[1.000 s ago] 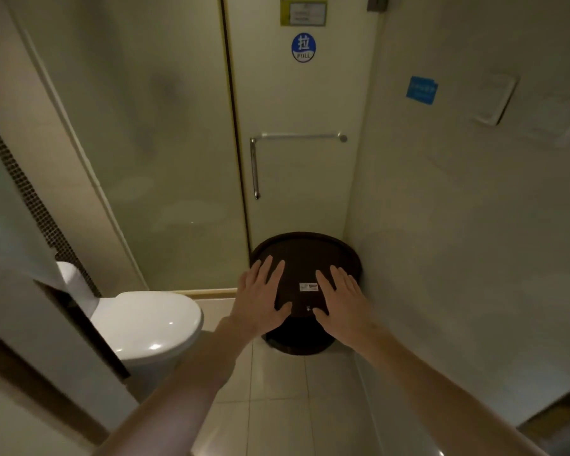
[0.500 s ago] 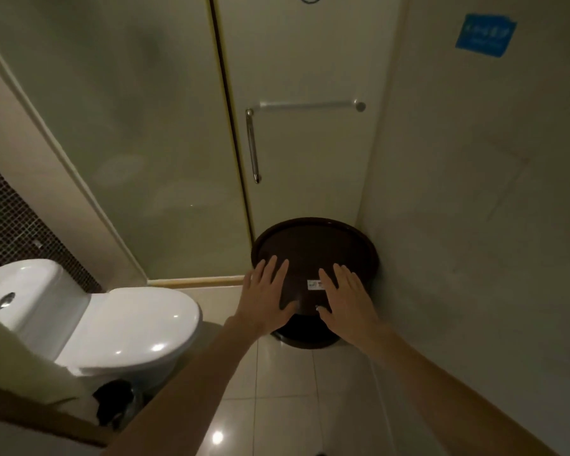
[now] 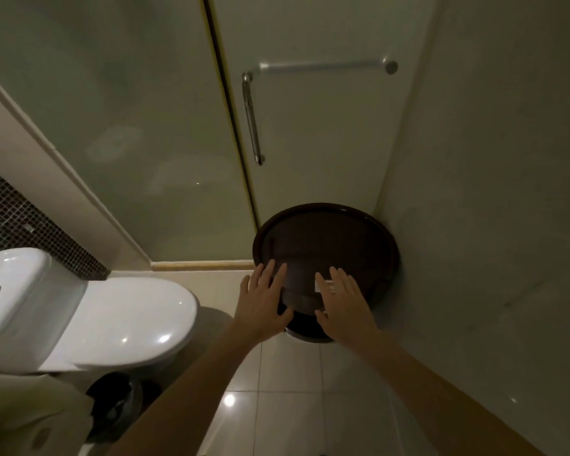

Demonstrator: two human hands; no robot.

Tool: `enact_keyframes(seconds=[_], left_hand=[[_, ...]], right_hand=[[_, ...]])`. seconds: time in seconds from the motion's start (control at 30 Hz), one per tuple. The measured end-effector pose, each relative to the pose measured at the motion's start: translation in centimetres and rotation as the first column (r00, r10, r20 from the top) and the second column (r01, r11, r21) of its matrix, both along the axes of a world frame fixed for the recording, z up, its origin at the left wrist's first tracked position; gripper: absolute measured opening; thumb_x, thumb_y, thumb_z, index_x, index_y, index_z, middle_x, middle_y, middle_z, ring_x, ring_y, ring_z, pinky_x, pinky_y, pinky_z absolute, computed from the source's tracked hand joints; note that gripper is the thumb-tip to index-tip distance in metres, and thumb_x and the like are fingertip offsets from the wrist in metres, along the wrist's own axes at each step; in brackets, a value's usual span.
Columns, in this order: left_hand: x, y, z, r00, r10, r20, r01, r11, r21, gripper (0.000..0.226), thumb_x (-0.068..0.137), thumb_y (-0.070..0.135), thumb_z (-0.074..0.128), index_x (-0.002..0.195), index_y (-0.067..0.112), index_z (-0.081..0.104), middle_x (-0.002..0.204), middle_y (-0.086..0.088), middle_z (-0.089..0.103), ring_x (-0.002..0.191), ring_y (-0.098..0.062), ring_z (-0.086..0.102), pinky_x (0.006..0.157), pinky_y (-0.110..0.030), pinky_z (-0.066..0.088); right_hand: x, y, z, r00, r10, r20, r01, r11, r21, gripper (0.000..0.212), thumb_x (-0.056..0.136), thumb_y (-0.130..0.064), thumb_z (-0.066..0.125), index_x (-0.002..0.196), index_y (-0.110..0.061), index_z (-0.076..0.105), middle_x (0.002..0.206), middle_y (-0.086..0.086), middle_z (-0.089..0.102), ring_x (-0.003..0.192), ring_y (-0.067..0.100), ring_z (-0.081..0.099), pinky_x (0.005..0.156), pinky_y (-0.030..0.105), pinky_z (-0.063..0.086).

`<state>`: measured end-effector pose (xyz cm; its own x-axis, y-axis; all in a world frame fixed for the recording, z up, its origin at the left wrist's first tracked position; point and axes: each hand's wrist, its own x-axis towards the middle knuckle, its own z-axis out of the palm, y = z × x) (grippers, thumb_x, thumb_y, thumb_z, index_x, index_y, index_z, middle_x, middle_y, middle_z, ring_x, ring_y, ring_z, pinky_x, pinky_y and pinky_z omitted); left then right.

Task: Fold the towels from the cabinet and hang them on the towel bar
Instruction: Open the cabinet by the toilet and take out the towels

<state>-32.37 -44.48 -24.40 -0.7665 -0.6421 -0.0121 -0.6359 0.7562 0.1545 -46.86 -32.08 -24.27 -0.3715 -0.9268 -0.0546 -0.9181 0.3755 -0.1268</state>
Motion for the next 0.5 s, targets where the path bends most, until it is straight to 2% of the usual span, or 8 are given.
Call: enact_keyframes(seconds=[0.23, 0.5], left_hand=[[-1.3, -2.5, -3.5, 1.0, -0.026, -0.016, 0.026, 1.0, -0.001, 0.083, 0.082, 0.055, 0.044, 0.151, 0.022, 0.01, 0.158, -0.007, 0.013, 0.145, -0.028, 0.01, 0.115, -0.045, 0.015], [-3.9, -5.4, -11.3, 0.992, -0.109, -0.061, 0.107, 0.993, -0.043, 0.081, 0.083, 0.05, 0.05, 0.15, 0.019, 0.017, 0.157, -0.007, 0.02, 0.144, -0.026, 0.015, 0.115, -0.043, 0.018]], right_hand=[[-0.9, -1.9, -4.2, 1.0, -0.01, 0.027, 0.01, 1.0, 0.02, 0.074, 0.095, -0.045, 0.047, 0.153, -0.019, 0.009, 0.159, 0.017, 0.012, 0.147, 0.031, 0.011, 0.12, 0.043, 0.01], [-2.4, -4.1, -12.4, 0.997, -0.049, 0.054, 0.049, 0.999, 0.001, 0.076, 0.095, -0.046, 0.048, 0.153, -0.019, 0.008, 0.16, 0.012, 0.013, 0.147, 0.028, 0.013, 0.12, 0.04, 0.01]])
